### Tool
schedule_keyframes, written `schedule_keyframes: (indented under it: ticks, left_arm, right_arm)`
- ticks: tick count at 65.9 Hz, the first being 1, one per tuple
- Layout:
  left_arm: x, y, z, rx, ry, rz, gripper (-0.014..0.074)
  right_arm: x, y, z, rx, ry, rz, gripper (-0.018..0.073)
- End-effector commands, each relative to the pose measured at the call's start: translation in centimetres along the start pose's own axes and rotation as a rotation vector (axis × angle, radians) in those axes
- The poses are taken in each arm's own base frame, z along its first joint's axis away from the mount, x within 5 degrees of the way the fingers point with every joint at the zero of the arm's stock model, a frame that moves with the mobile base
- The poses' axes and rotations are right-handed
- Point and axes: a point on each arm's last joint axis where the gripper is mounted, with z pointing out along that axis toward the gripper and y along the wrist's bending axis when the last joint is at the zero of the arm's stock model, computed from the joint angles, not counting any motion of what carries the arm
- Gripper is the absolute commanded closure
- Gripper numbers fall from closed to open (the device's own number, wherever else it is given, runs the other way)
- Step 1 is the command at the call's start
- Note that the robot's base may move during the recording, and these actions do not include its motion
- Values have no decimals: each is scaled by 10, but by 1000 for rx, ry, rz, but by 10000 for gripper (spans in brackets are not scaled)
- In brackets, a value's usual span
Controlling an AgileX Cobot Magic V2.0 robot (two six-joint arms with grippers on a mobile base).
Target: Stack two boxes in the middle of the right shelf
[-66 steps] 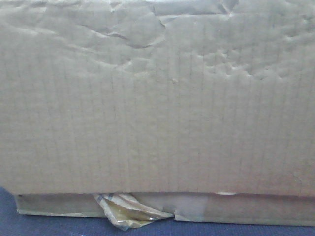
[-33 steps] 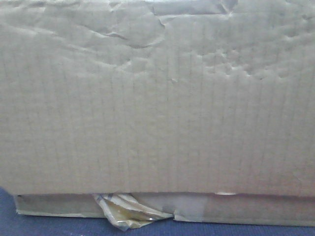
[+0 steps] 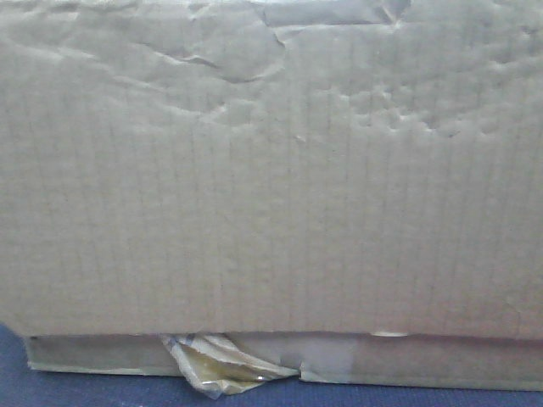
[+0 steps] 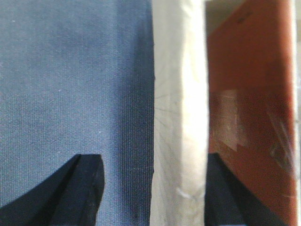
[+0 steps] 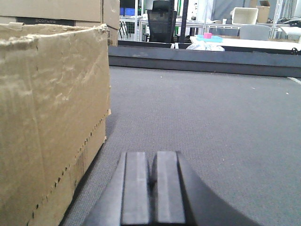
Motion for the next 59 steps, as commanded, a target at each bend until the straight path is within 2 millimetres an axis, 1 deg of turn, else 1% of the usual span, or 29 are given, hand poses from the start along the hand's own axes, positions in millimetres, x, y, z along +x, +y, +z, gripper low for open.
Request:
schedule_keyframes:
  ticks: [1, 15, 29, 36, 40, 41, 45, 49, 55, 59]
  left_arm:
    - [1, 0, -2, 12, -1, 2, 281]
    - [2, -2, -1, 24, 8, -3, 281]
    - [1, -6, 10, 11, 34, 9, 281]
    - [1, -9, 14, 6, 43, 16, 281]
    - [1, -9, 14, 6, 43, 16, 281]
    - [1, -9, 14, 6, 43, 16, 281]
    - [1, -9, 14, 6, 43, 16, 281]
    - [1, -9, 14, 6, 43, 16, 281]
    - [1, -9, 14, 6, 43, 16, 281]
    - [1, -9, 13, 7, 41, 18, 281]
  right_arm:
    - [-2, 0, 0, 3, -24, 2, 721]
    - [-2, 0, 0, 3, -24, 2, 721]
    - [-3, 0, 0, 3, -29, 1, 721]
    - [-9, 0, -1, -2, -102, 24, 721]
    - [-25, 0, -4, -3, -120, 42, 721]
    - [-32, 0, -6, -3, -119, 51, 721]
    - [-53, 0, -14, -5, -61, 135, 721]
    - [-68, 0, -17, 3, 57, 222, 721]
    - [-92, 0, -18, 23, 268, 234, 721]
    - [-105, 1, -9, 39, 411, 232, 721]
